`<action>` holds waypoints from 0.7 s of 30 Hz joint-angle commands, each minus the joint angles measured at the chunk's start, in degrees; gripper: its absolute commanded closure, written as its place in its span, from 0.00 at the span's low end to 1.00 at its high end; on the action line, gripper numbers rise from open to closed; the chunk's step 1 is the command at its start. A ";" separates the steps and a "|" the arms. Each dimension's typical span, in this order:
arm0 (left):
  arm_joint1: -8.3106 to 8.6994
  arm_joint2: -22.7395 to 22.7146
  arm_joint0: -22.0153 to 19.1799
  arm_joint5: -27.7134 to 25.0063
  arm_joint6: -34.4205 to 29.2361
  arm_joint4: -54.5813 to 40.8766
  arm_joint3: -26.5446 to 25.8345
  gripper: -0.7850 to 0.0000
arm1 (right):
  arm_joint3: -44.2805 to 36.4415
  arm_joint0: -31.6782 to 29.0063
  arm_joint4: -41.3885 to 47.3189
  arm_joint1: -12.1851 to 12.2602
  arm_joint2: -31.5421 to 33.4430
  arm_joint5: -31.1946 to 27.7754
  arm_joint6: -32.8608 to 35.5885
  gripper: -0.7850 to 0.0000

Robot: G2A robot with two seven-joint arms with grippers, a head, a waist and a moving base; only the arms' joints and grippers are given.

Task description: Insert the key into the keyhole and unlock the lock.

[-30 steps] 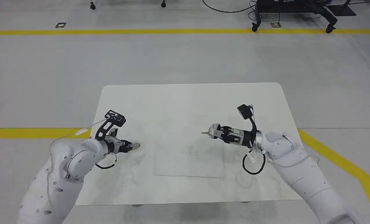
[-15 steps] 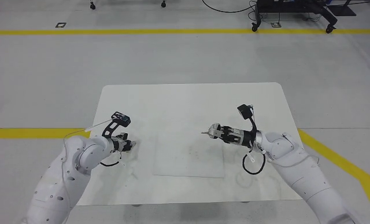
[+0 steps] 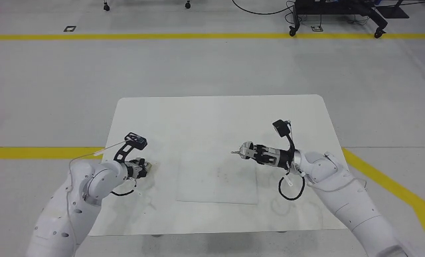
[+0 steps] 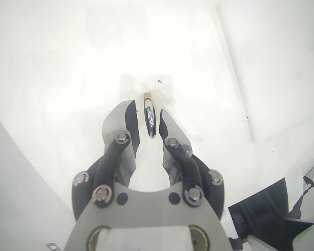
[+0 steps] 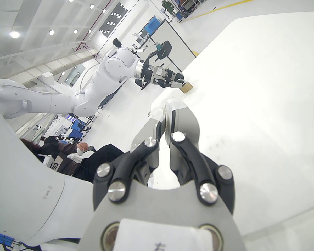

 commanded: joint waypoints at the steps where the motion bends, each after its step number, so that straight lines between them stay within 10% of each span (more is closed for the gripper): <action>1: 0.05 -0.11 0.32 0.06 0.27 0.02 -0.29 0.86 | 0.00 0.00 0.00 0.00 0.00 0.00 0.00 1.00; 10: -0.14 1.21 0.12 0.60 1.28 0.91 -0.49 0.96 | 0.00 0.00 0.00 0.00 0.00 0.00 0.00 1.00; 21: -0.02 0.71 0.70 0.55 2.25 0.95 -1.55 0.79 | 0.00 0.00 0.00 0.00 0.00 0.00 0.00 1.00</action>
